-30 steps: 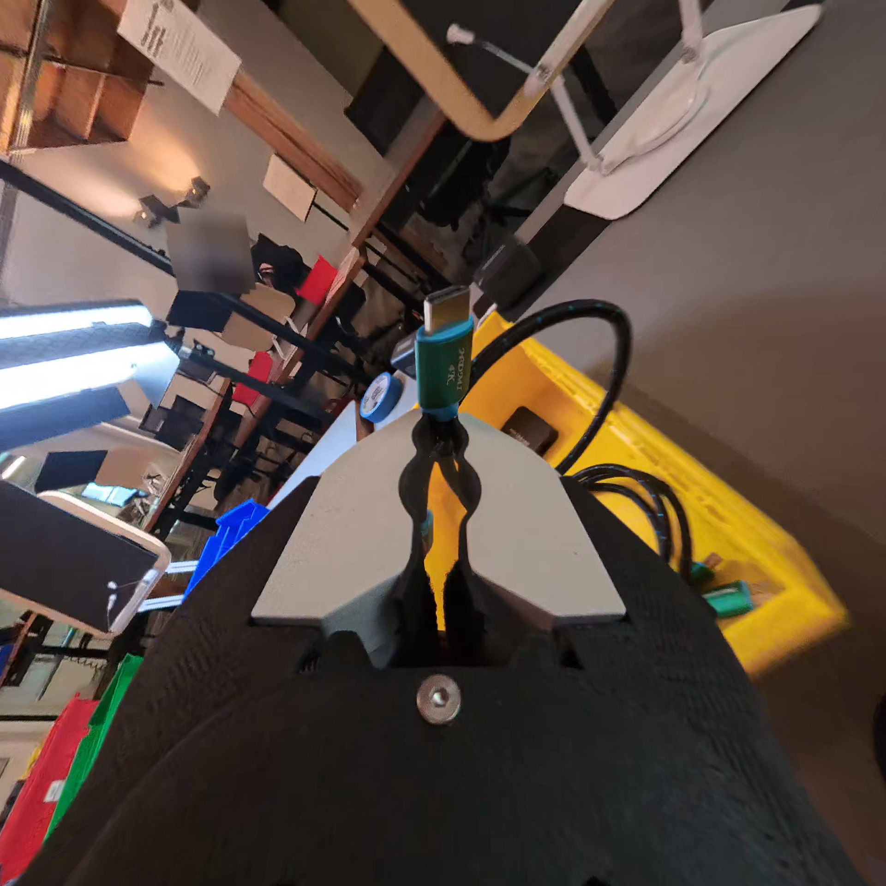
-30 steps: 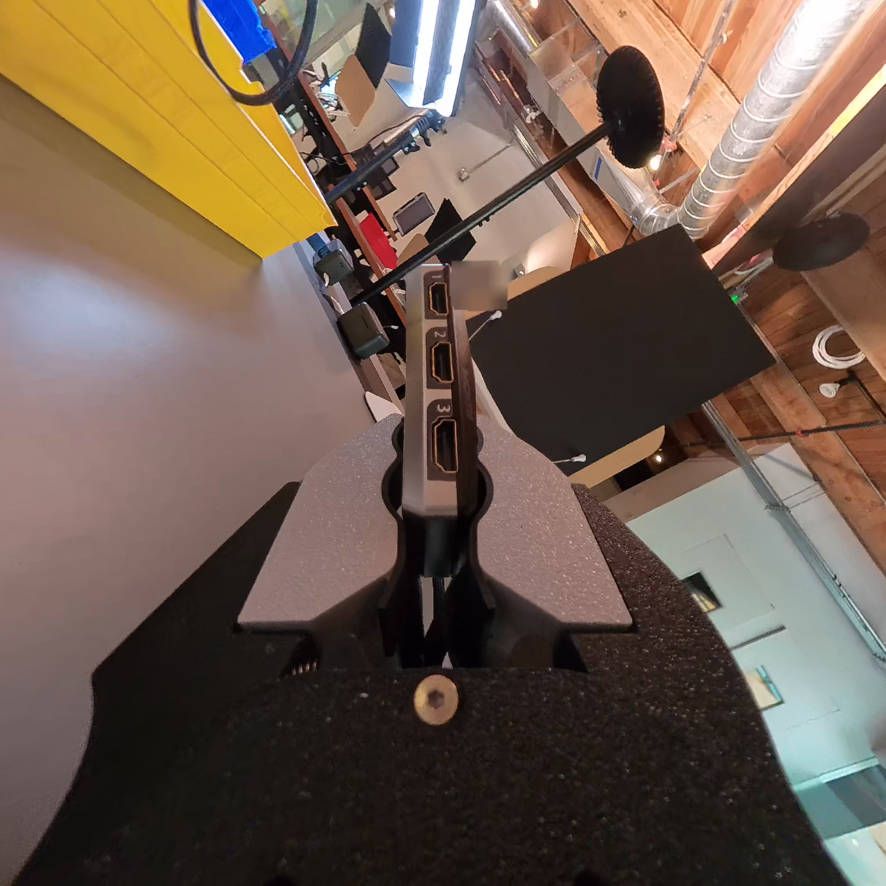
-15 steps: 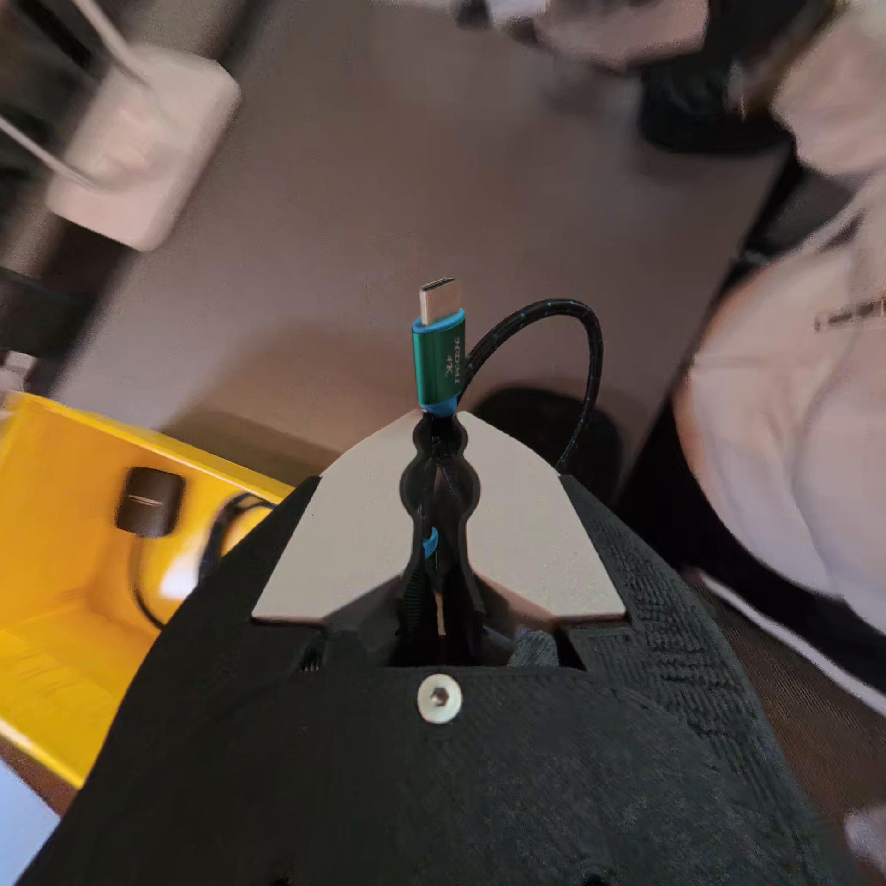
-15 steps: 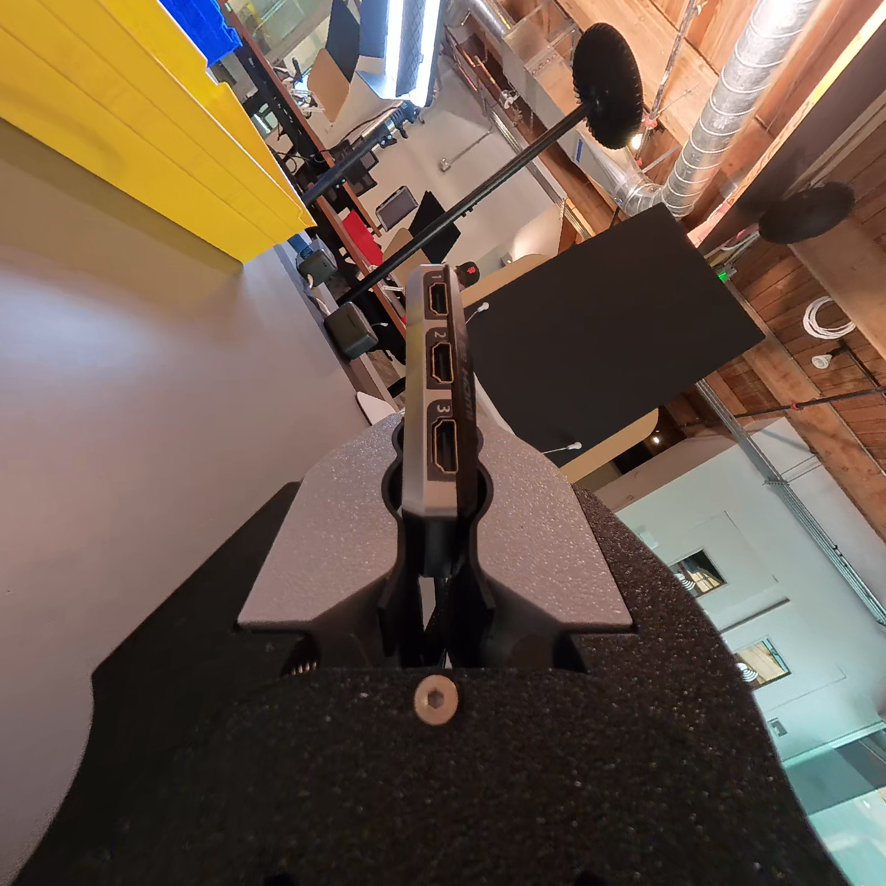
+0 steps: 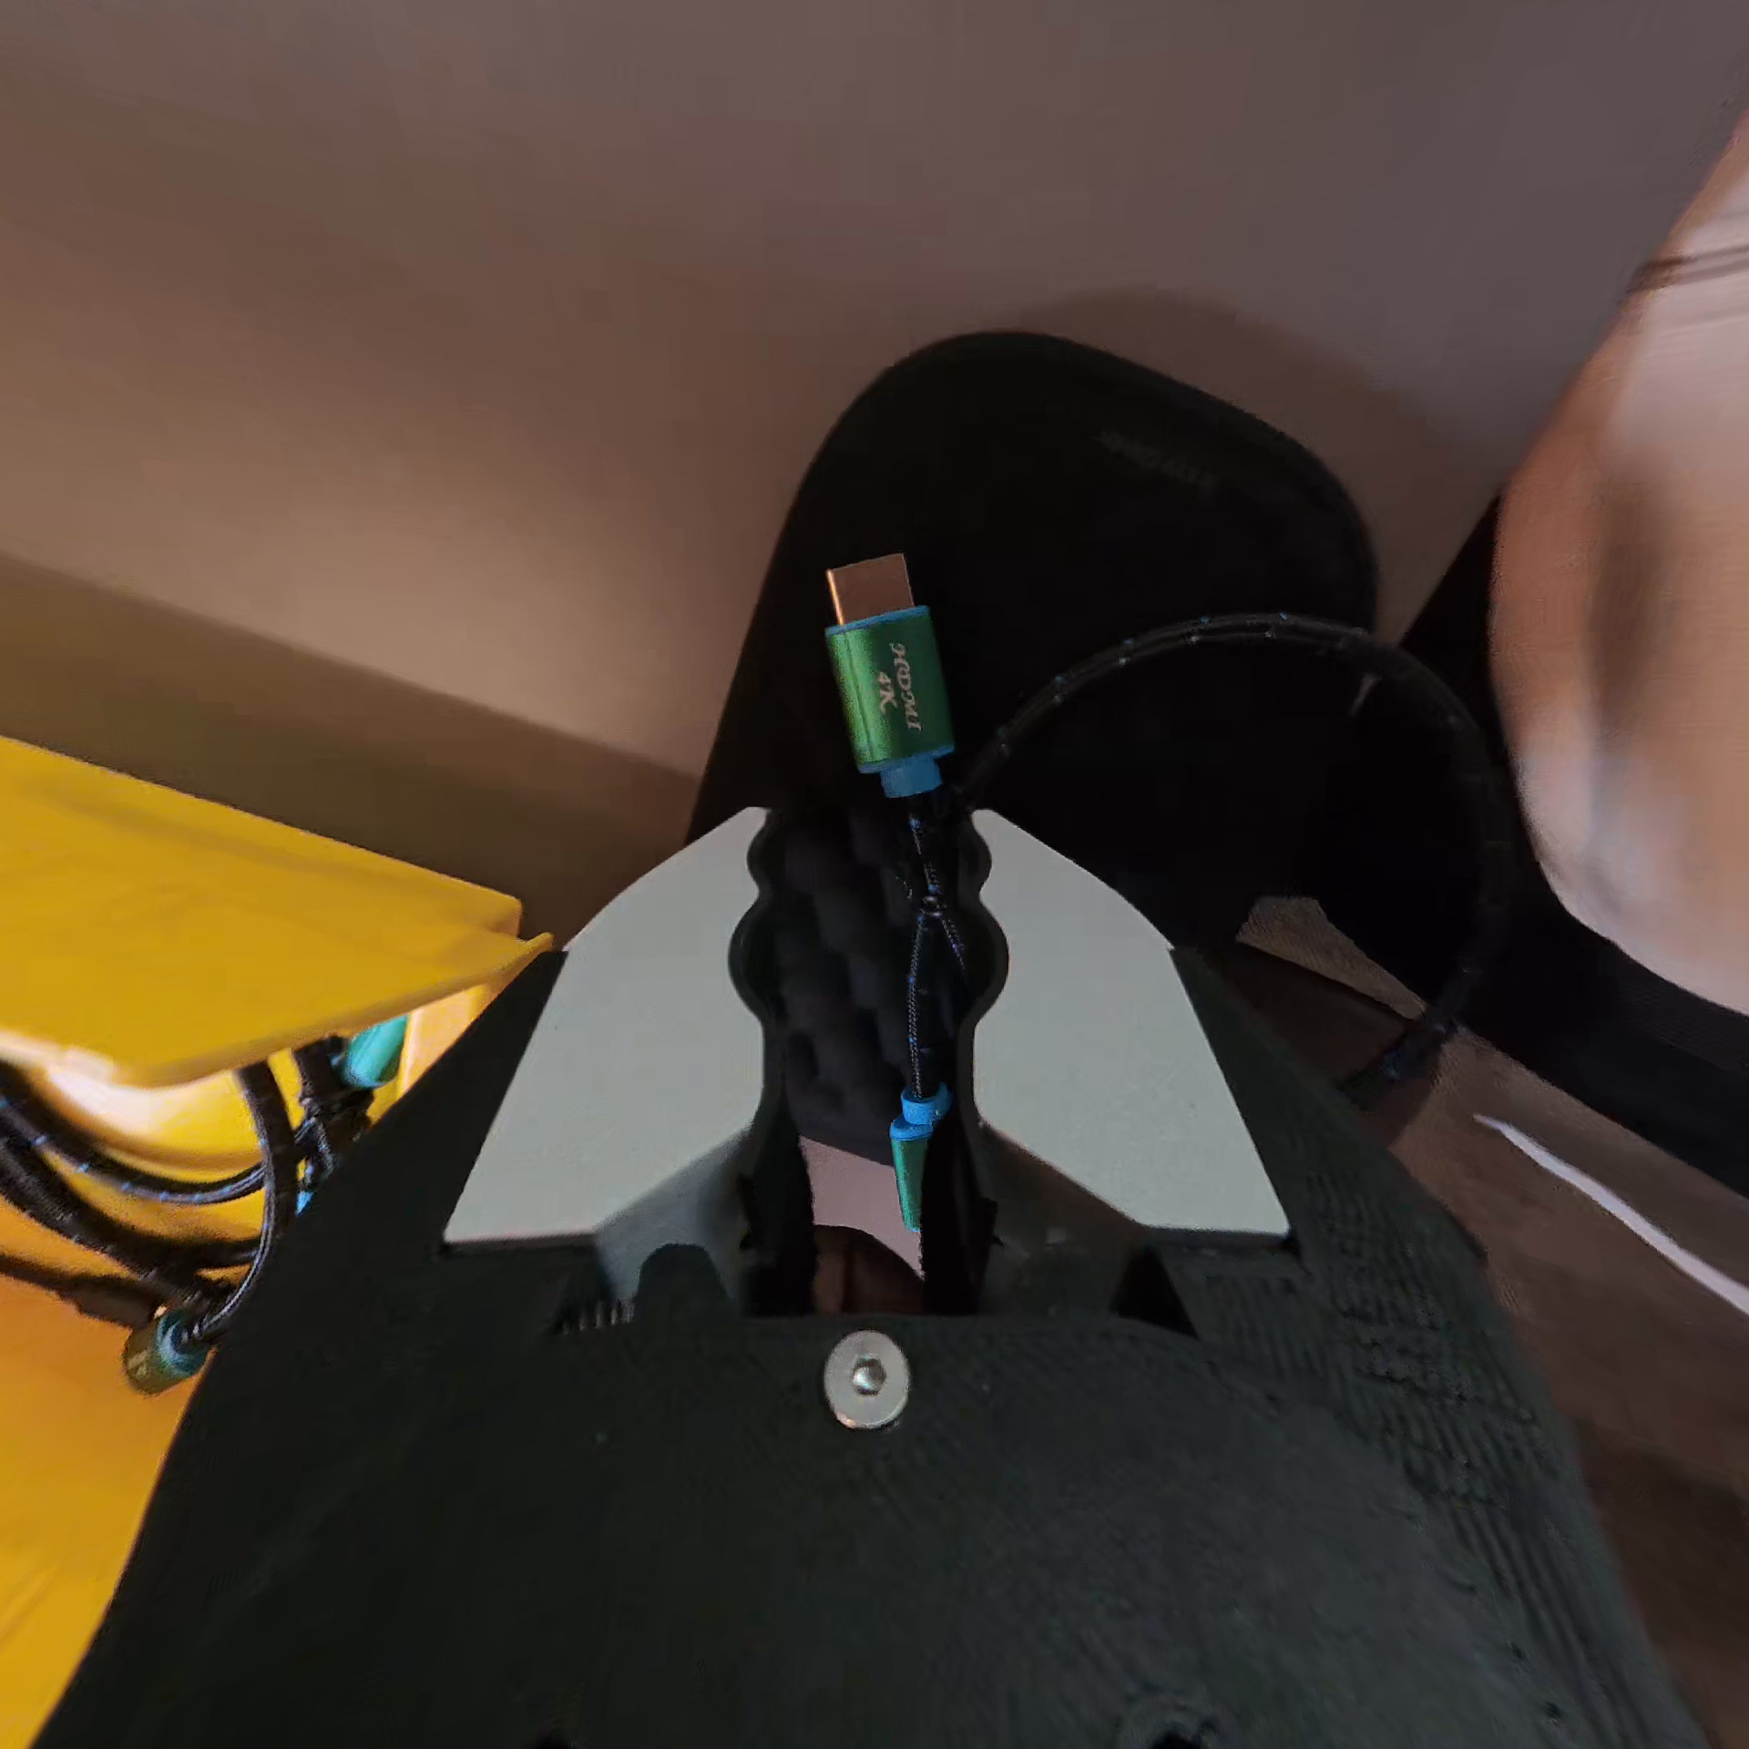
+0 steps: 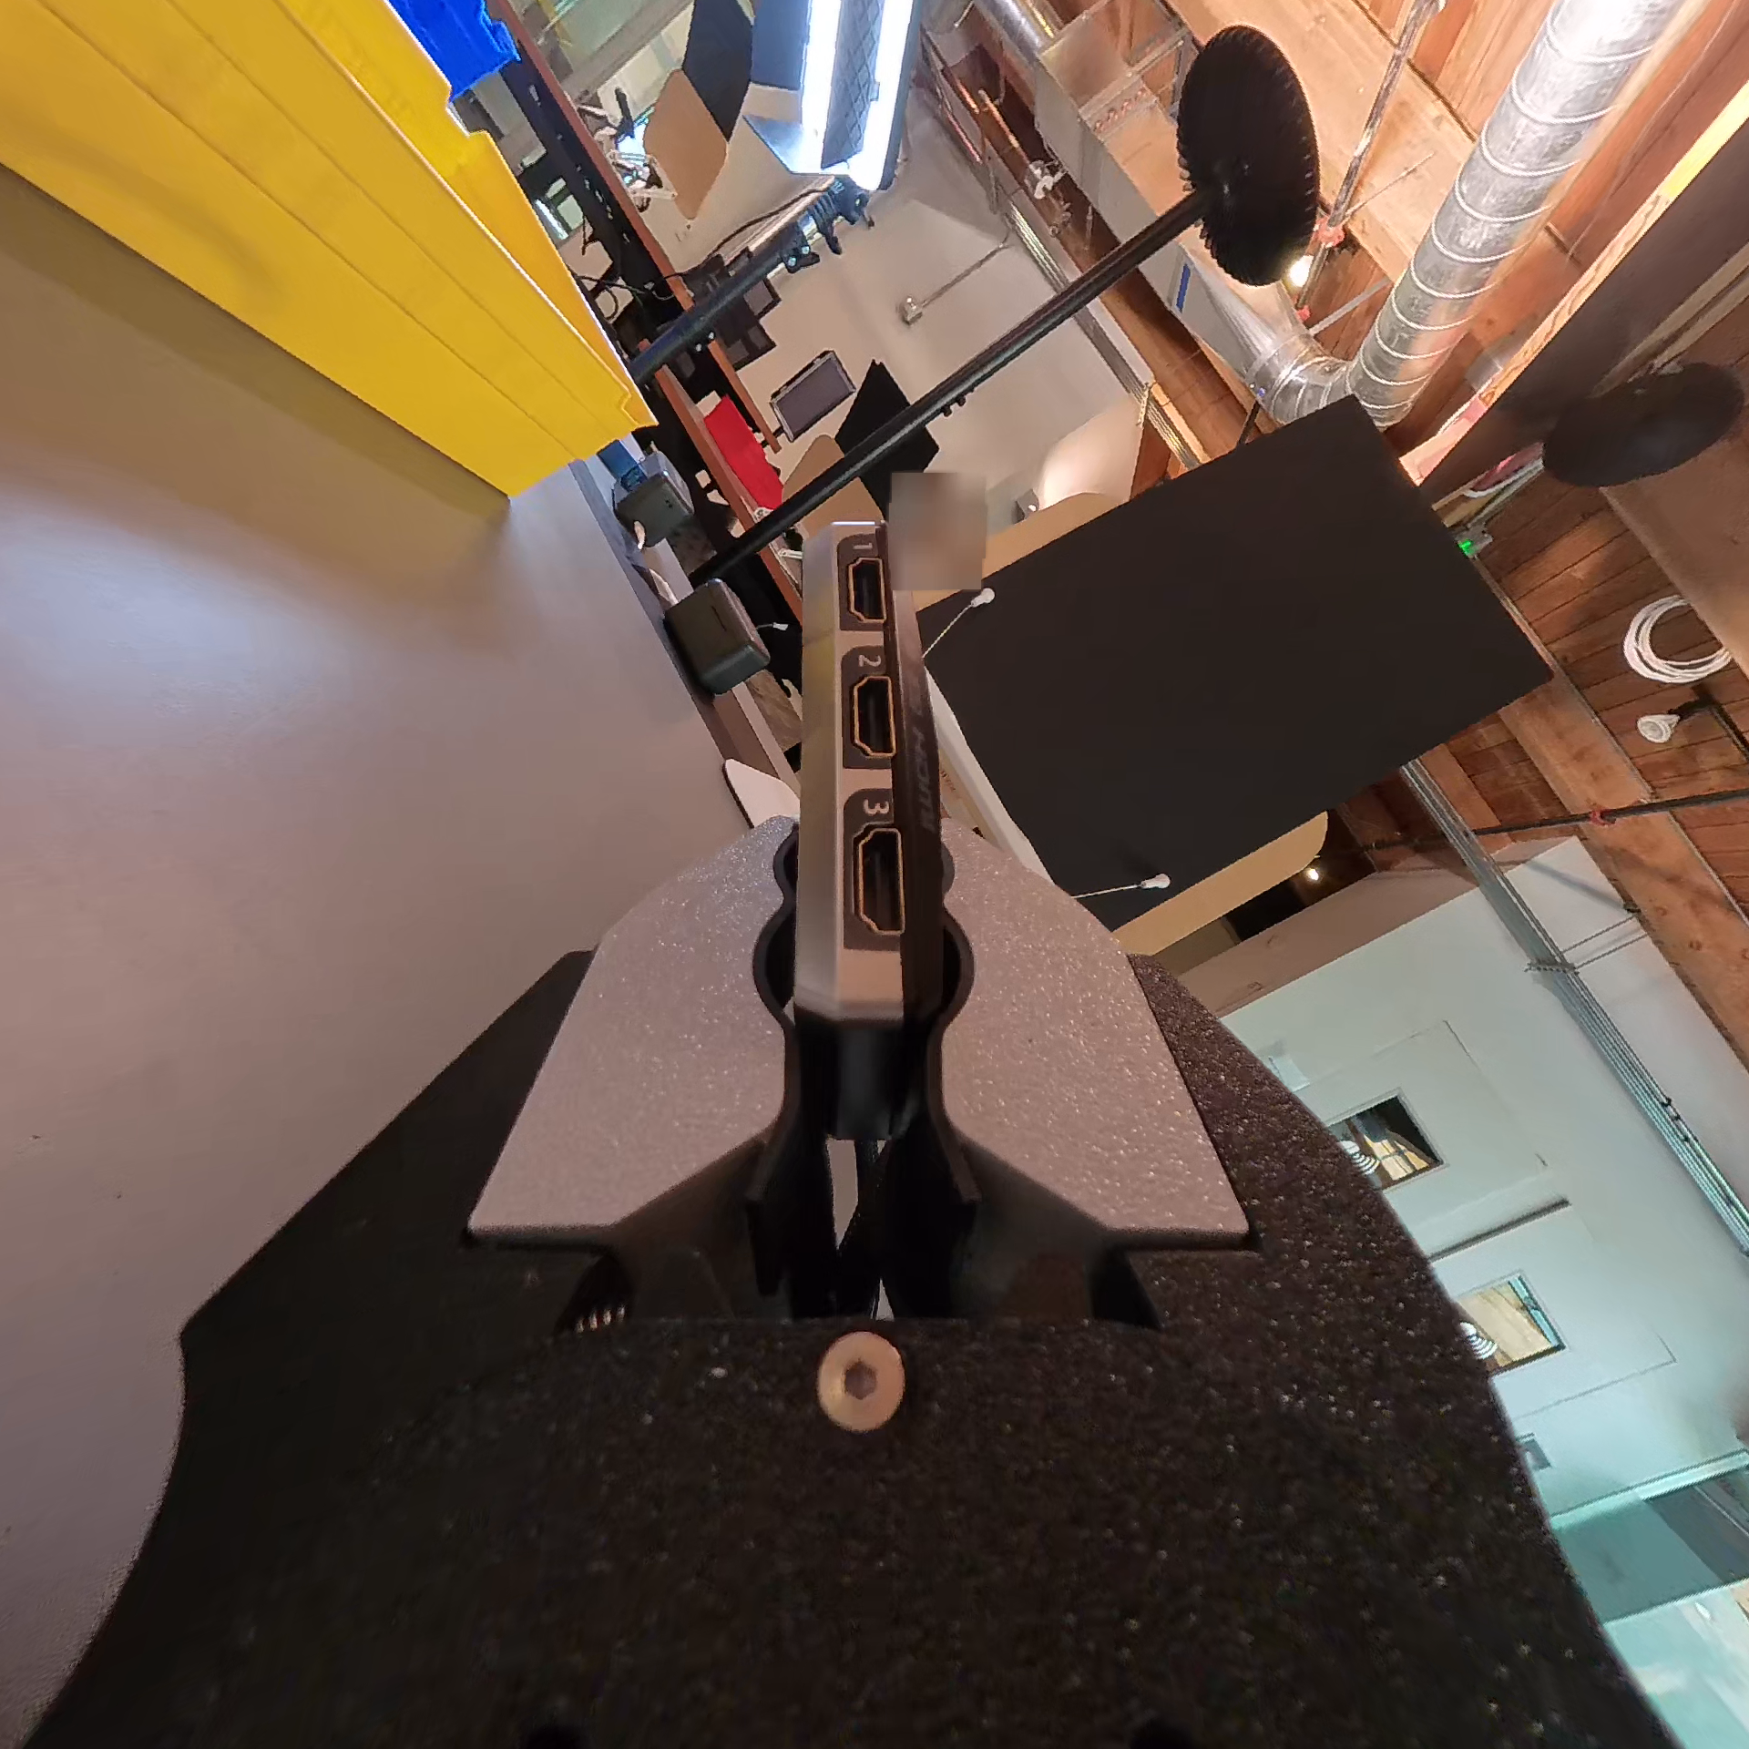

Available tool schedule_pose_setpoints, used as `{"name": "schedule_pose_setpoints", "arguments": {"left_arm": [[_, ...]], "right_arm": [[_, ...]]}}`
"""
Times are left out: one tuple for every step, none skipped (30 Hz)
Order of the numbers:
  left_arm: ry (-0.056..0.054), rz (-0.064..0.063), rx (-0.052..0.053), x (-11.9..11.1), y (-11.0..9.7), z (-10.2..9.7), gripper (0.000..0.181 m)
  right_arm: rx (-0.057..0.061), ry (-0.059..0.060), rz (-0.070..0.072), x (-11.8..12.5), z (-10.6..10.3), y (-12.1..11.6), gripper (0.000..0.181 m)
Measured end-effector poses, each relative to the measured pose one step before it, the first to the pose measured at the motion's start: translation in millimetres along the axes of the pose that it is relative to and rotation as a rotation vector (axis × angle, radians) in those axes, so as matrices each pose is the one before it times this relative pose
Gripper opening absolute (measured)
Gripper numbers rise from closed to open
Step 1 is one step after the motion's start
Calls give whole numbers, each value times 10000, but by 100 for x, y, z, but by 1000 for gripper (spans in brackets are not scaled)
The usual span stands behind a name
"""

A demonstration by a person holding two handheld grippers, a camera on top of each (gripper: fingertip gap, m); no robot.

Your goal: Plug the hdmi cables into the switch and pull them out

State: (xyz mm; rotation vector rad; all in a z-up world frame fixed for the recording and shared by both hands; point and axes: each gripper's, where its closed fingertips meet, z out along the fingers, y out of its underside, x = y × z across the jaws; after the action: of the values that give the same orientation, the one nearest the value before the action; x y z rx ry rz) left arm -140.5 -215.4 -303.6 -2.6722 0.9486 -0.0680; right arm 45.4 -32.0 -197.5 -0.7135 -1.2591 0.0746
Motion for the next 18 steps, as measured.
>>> {"name": "schedule_pose_setpoints", "arguments": {"left_arm": [[-357, -146, 333, -117, -232, -211, 36], [-320, -186, 373, -81, -286, -178, 36], [-226, -197, 459, 66, -437, -149, 36], [-86, -232, 508, 263, -471, -85, 36], [3, -267, 385, 370, -287, 33, 36], [-43, -220, 135, 255, 118, 161, 36], [-173, -84, -106, 38, 536, 223, 36], [-297, 74, -209, -165, 746, 250, 36], [-269, 117, 6, -129, 453, 211, 36], [-46, 9, 318, 171, -40, 90, 34], [6, -77, 354, 208, -194, 16, 26], [-179, -7, 283, -73, -161, 62, 20], [-253, 116, 226, -181, -86, 64, 20], [-98, 103, 173, -39, -57, 42, 20], [123, -94, 159, 130, -101, -8, 20], [294, -324, 156, 227, -134, -28, 20], [333, -448, 180, 178, -182, -43, 21], [209, -438, 239, 13, -238, -81, 19]], "right_arm": [[5, 0, -45, -29, -14, -52, 23], [8, 1, -28, -13, -15, -31, 23], [10, -1, -10, -12, -17, -28, 23], [12, 2, 5, 10, -12, -22, 23], [8, -6, 7, -1, -2, -12, 23], [2, -1, -2, -3, 10, -5, 23], [3, 2, -12, -2, -3, -7, 23], [6, 1, -13, -3, -15, -15, 23], [14, 2, -7, -7, -23, -30, 23], [21, 6, -1, 7, -12, -36, 23], [16, 0, 9, 1, -1, -31, 23], [3, -10, 10, -8, 8, -1, 23], [-9, -17, -2, -35, 10, 11, 23], [-14, -20, -16, -46, 23, 16, 23], [-10, -17, -18, -44, 16, 19, 23], [-7, -13, -16, -32, 19, 10, 23], [-9, -13, -8, -38, 18, 13, 23], [-10, -23, -2, -38, 27, 24, 23]]}}
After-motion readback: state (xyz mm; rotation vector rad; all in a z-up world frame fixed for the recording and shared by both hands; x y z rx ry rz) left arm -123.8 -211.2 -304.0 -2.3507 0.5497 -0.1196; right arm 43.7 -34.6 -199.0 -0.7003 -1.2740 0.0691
